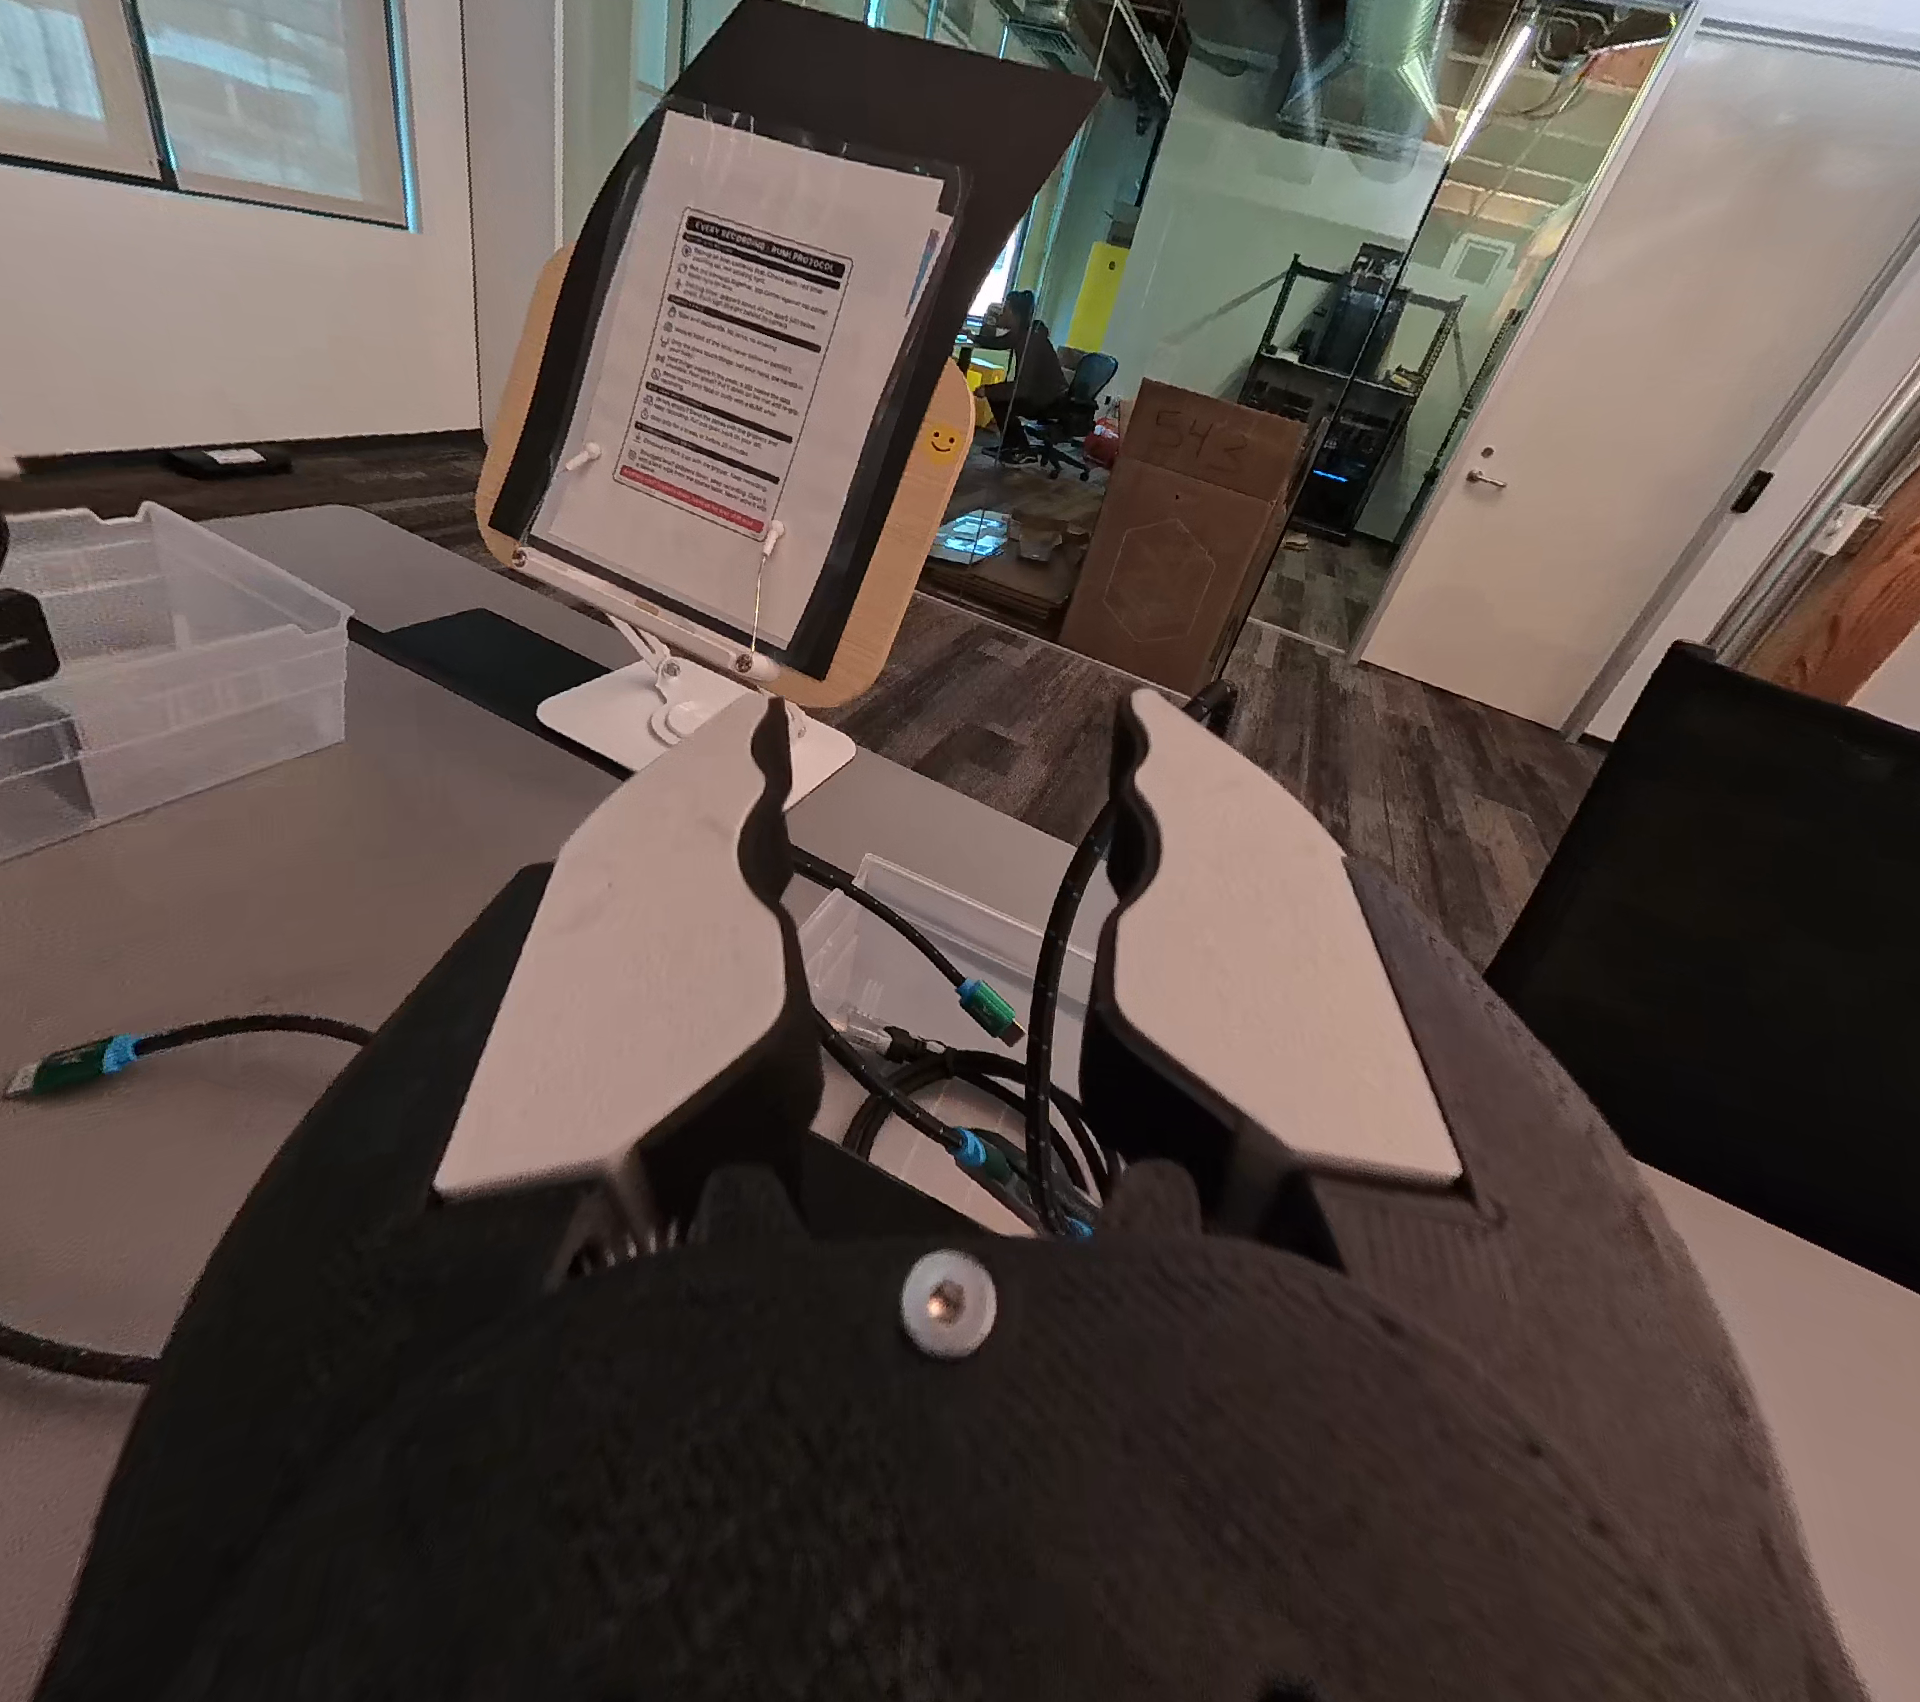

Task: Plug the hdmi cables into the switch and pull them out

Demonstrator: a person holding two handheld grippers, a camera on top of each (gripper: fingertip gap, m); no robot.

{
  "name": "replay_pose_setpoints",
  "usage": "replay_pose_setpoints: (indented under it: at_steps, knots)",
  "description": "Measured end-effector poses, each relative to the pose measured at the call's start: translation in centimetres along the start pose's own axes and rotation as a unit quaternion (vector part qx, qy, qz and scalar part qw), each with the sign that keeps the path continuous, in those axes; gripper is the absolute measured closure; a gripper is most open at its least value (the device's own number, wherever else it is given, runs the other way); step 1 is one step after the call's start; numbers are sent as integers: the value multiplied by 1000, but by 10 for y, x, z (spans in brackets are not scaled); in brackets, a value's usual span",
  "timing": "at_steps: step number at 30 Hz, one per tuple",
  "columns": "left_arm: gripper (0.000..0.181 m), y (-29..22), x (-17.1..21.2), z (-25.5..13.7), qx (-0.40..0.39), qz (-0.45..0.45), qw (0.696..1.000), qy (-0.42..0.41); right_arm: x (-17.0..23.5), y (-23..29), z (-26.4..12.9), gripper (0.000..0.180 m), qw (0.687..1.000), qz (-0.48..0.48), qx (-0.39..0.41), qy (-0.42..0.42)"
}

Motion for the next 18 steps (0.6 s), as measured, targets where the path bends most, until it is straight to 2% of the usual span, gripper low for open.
replay_pose_setpoints:
  at_steps: [1, 3, 8, 15, 18]
  knots:
    - [137, 27, 10, 12, -15, -38, 998, 37, 0, -1, 0, 120, 1000, 2, 0, -3]
    - [121, 61, 32, 35, 10, -114, 988, 101, 0, -2, -1, 120, 1000, 5, 2, -6]
    - [119, 74, 71, 74, 44, -163, 970, 173, 1, -3, -2, 120, 1000, 5, 8, 0]
    - [162, 71, 78, 92, 40, -127, 971, 200, 1, -1, 0, 120, 1000, -1, 6, 9]
    - [172, 73, 76, 92, 24, -115, 973, 198, 1, -1, 2, 120, 1000, -2, 4, 13]
Point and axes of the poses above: each gripper's, where its closed fingertips meet, z out along the fingers, x out of its underside, y = z × x across the jaws, the point moved 10 cm from there along -z, back along the fingers, and after that the axes turned 10 degrees about -x, right-handed, at the moved point
